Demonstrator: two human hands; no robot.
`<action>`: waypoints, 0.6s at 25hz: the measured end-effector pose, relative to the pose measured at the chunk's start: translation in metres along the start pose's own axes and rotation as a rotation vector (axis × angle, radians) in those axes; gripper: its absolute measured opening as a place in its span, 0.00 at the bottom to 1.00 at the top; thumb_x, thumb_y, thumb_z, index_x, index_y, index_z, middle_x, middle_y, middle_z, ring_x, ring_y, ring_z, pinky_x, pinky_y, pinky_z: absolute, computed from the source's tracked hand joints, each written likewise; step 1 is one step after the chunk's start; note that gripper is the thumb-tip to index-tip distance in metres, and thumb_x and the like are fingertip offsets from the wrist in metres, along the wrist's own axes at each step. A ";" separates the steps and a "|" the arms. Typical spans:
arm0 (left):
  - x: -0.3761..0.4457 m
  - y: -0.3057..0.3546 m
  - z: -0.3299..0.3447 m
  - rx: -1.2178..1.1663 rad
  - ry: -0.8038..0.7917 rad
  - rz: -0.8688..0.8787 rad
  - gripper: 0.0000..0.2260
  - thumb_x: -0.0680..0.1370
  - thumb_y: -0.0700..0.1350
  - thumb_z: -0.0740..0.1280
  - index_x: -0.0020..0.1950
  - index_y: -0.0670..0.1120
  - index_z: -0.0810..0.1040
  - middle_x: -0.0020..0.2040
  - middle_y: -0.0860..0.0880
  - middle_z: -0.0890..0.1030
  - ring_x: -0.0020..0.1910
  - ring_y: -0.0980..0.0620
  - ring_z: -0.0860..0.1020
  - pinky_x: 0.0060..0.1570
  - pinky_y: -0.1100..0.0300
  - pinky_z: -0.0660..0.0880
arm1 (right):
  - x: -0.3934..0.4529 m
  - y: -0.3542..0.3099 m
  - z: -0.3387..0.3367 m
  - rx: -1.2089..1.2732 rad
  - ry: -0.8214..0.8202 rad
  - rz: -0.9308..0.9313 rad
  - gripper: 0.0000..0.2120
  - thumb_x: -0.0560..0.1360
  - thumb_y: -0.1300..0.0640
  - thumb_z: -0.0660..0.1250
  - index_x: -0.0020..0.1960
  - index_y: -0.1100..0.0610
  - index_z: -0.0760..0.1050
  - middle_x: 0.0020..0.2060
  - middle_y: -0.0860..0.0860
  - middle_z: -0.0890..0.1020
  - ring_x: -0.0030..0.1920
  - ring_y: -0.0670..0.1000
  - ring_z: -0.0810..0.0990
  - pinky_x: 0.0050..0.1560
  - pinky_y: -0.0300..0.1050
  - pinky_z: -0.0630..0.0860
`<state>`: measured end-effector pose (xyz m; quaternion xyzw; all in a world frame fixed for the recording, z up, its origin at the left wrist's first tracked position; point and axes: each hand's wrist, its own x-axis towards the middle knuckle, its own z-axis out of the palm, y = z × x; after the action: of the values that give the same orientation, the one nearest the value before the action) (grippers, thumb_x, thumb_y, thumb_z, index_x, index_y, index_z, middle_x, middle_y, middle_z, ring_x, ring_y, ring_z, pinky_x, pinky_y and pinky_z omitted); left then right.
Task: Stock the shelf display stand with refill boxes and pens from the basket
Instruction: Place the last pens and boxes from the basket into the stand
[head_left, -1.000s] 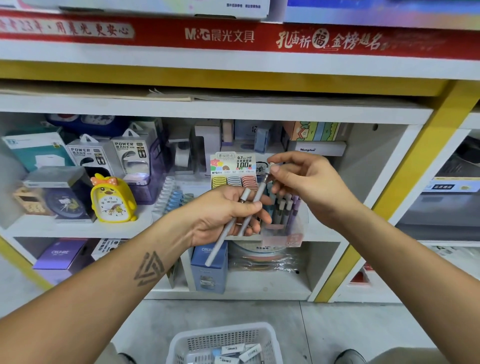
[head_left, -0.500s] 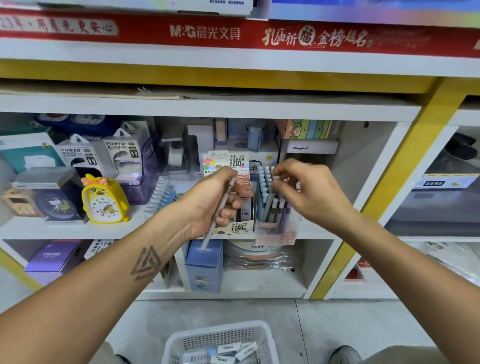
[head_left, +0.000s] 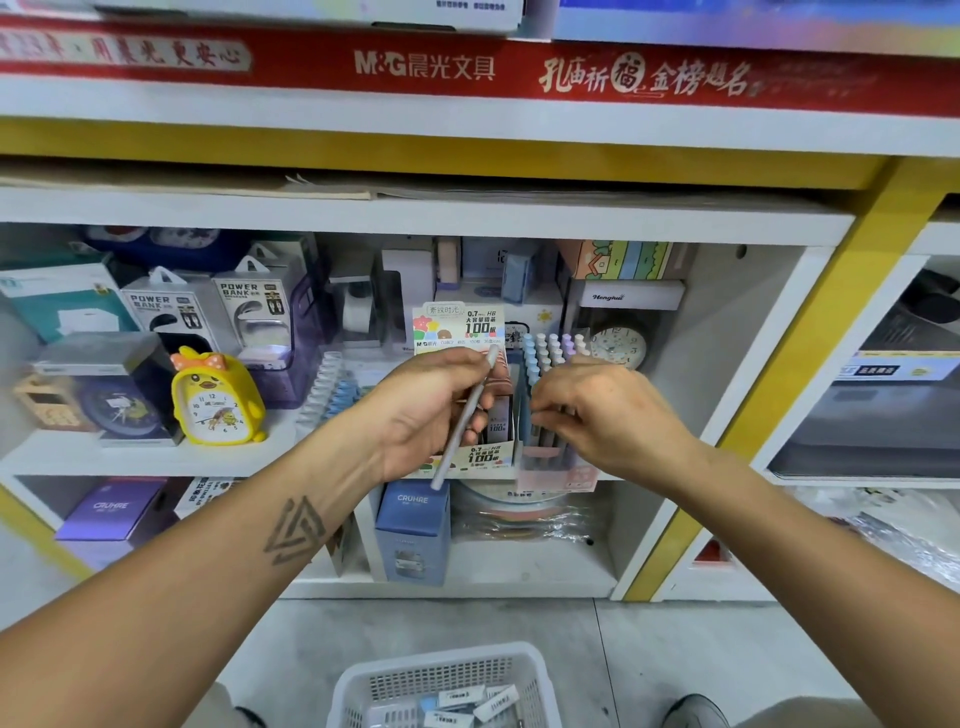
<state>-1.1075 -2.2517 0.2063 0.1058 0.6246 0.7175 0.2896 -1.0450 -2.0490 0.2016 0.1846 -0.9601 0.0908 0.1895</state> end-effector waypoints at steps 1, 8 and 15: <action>-0.002 0.001 0.000 0.008 -0.024 0.024 0.09 0.81 0.42 0.64 0.47 0.44 0.82 0.34 0.45 0.75 0.29 0.50 0.70 0.30 0.59 0.66 | 0.002 0.001 -0.001 -0.029 -0.012 0.007 0.06 0.78 0.52 0.69 0.52 0.51 0.84 0.48 0.45 0.83 0.50 0.50 0.79 0.49 0.48 0.77; -0.003 0.001 0.027 -0.019 -0.195 0.085 0.11 0.81 0.34 0.61 0.58 0.30 0.78 0.39 0.41 0.78 0.35 0.51 0.74 0.33 0.62 0.71 | 0.007 -0.001 -0.037 1.035 0.134 0.360 0.11 0.75 0.62 0.73 0.57 0.59 0.82 0.44 0.56 0.87 0.43 0.53 0.85 0.47 0.42 0.82; 0.014 -0.017 0.030 1.140 0.161 0.623 0.27 0.76 0.47 0.72 0.73 0.47 0.69 0.70 0.50 0.70 0.69 0.54 0.67 0.70 0.63 0.62 | -0.007 0.031 -0.061 0.531 0.490 0.426 0.08 0.77 0.64 0.70 0.47 0.52 0.82 0.38 0.47 0.84 0.38 0.43 0.82 0.42 0.35 0.79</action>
<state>-1.0982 -2.2181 0.1932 0.3648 0.8669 0.3299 -0.0809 -1.0313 -2.0033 0.2511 -0.0027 -0.8466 0.4136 0.3350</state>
